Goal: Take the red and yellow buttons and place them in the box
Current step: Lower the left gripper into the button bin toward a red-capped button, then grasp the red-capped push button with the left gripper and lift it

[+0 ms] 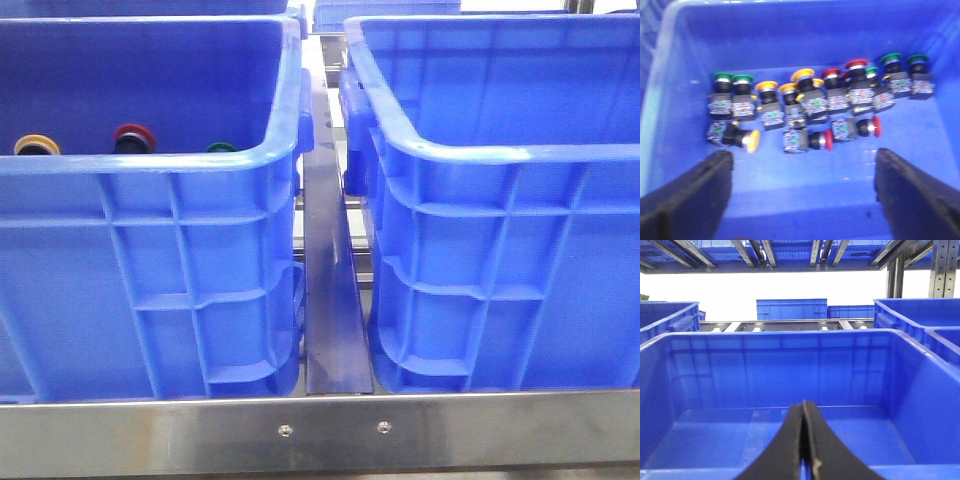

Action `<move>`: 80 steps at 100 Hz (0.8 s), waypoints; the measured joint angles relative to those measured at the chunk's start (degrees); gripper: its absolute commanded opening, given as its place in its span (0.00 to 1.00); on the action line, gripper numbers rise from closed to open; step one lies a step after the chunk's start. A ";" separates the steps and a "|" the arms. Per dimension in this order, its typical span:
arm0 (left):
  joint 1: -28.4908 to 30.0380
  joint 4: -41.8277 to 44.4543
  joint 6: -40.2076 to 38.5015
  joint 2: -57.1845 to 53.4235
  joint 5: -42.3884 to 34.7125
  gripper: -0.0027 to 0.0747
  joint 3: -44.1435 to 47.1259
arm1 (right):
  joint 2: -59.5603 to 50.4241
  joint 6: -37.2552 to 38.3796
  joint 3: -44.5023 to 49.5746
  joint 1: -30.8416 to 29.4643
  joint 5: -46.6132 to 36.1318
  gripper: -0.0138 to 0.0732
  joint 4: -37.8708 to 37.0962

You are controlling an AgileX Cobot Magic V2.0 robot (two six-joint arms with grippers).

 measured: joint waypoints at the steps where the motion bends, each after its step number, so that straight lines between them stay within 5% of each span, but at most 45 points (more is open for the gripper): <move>1: 0.00 -0.42 0.11 -0.02 0.00 0.79 0.00 | 0.00 0.00 0.00 0.00 0.00 0.08 0.00; 26: -2.22 -6.39 1.69 8.10 -1.33 0.79 0.00 | 0.00 0.00 0.00 0.00 0.00 0.08 0.00; 56: -14.48 -4.90 -0.17 23.40 -11.24 0.79 -2.30 | 0.00 0.00 0.00 0.00 0.00 0.08 0.00; 80: -17.86 -1.84 -2.40 37.64 -12.98 0.79 -10.43 | 0.00 0.00 0.00 0.00 0.00 0.08 0.00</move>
